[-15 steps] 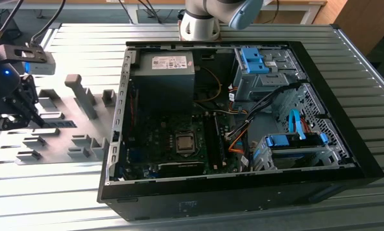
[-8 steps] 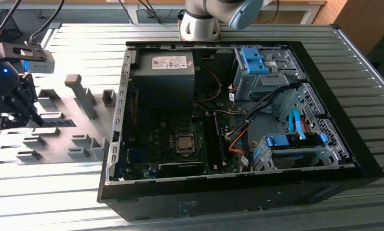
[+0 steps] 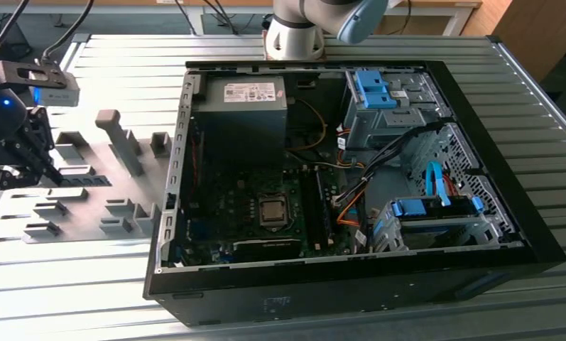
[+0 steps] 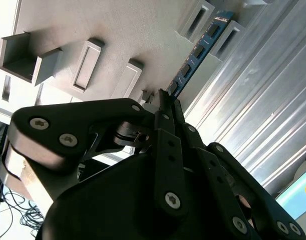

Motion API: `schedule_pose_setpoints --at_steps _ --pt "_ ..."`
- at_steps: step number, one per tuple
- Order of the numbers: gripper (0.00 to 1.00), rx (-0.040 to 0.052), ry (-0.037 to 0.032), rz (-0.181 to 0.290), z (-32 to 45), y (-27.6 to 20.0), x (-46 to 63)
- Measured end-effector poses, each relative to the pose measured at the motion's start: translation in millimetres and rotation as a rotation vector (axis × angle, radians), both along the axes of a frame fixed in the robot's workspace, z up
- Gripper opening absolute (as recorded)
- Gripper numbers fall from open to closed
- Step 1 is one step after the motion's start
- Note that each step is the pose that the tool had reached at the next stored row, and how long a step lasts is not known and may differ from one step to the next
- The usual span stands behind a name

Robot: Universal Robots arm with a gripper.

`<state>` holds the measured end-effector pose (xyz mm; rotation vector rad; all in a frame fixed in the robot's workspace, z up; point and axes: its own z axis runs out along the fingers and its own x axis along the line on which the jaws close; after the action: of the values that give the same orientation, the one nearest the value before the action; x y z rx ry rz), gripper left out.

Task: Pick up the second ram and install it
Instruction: 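Pick up the second ram and move it above second insertion slot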

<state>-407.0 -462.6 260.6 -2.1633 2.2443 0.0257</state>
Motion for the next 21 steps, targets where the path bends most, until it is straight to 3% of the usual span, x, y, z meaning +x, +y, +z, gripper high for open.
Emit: schedule_pose_setpoints --at_steps 21 --pt "0.14 -0.0001 0.0001 0.0 4.4 0.8 0.0"
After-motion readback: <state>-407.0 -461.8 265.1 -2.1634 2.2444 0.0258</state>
